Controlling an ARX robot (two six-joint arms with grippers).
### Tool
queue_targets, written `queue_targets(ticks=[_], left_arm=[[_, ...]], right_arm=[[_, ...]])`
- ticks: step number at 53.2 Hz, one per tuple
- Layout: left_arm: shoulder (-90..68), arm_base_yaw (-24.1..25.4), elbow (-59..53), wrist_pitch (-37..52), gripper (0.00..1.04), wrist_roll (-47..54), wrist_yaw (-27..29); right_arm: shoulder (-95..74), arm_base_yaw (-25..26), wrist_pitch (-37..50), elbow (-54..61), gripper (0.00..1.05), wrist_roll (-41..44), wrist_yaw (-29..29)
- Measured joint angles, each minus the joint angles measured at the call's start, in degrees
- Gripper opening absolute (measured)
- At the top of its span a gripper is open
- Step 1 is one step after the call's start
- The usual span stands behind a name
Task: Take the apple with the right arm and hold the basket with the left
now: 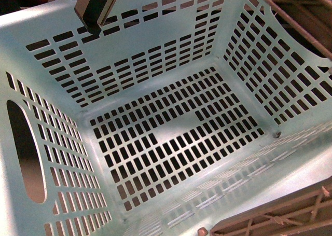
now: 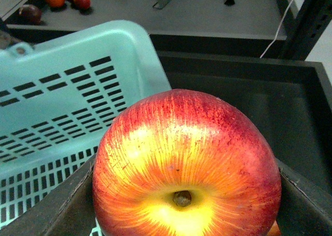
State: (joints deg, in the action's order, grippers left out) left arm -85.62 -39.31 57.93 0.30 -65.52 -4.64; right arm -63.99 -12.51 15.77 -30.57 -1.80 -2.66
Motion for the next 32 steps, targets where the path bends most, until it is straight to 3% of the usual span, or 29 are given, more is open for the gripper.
queue_targets(ticks=[11, 25, 29, 32], left_arm=[[0.00, 0.00, 0.00, 0.00, 0.16, 0.00, -0.07], [0.00, 0.00, 0.00, 0.00, 0.16, 0.02, 0.04], [0.00, 0.00, 0.00, 0.00, 0.16, 0.02, 0.02], [0.00, 0.00, 0.00, 0.00, 0.16, 0.02, 0.02]], right_arm=[[-0.94, -6.29, 1.07, 2.47, 0.80, -0.04, -1.29], [-1.46, -7.26, 1.73, 3.26, 0.80, -0.20, -1.68], [-1.46, -7.26, 1.79, 3.37, 0.94, -0.42, -1.66], [-1.46, -7.26, 1.79, 3.37, 0.98, -0.70, -1.64]])
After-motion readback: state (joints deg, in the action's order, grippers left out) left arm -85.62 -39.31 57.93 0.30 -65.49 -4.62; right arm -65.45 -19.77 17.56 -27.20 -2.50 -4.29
